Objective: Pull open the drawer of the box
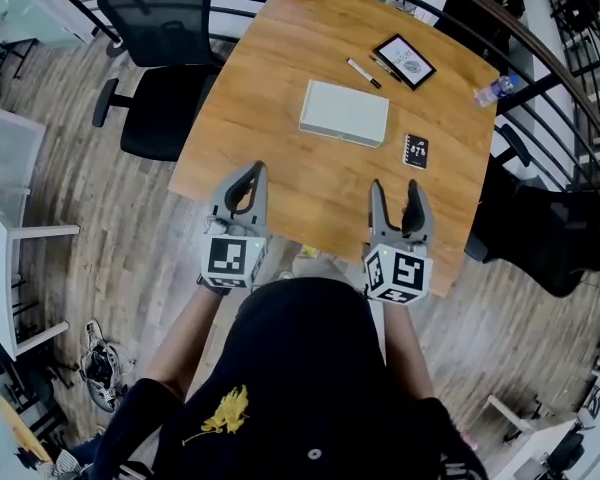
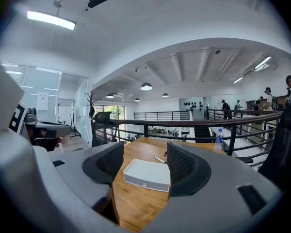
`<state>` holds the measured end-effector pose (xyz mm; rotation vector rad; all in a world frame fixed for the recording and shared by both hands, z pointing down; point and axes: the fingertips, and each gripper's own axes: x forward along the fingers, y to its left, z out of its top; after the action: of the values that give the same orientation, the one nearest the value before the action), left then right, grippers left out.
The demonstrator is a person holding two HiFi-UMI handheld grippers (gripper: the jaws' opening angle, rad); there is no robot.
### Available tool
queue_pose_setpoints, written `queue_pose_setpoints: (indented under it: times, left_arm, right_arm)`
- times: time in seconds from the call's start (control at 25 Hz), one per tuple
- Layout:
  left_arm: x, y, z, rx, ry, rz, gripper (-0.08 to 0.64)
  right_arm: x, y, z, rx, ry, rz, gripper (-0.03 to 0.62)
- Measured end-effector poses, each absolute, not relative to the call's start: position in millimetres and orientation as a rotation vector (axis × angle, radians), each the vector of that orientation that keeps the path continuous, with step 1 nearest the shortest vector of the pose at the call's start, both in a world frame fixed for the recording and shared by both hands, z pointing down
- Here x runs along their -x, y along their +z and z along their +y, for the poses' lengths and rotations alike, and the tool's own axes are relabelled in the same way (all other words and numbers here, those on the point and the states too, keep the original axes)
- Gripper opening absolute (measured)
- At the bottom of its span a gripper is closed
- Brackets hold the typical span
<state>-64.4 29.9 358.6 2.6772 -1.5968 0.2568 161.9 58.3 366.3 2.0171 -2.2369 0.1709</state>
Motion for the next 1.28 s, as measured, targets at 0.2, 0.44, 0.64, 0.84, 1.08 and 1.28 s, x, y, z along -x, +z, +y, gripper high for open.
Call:
queue_pose_setpoints:
  times: [0.2, 0.44, 0.64, 0.84, 1.08, 1.28]
  left_arm:
    - [49, 359, 6, -2.683, 0.278, -1.586, 0.009]
    - [25, 364, -10, -2.736, 0.351, -1.518, 0.009]
    - [17, 381, -19, -2.745, 0.428, -1.468, 0.009]
    - [30, 394, -34, -2.746, 0.442, -1.388, 0.009]
    - [48, 398, -54, -2.769, 0.406, -1.321, 0.009]
    - [53, 411, -72, -2.768, 0.399, -1.289, 0.009]
  right_arm:
    - [-171, 375, 33, -2.046, 0.212, -2.237, 0.267]
    - [-174, 392, 16, -2.076, 0.288, -2.230, 0.267]
    - [-170, 408, 6, -2.055, 0.310, -2.211, 0.269]
    - [-155, 411, -4, -2.085, 0.304, -2.155, 0.268]
    - [-142, 416, -11, -2.120, 0.303, -2.065, 0.268]
    - [-133, 436, -29, -2.103, 0.310, -2.029, 0.267]
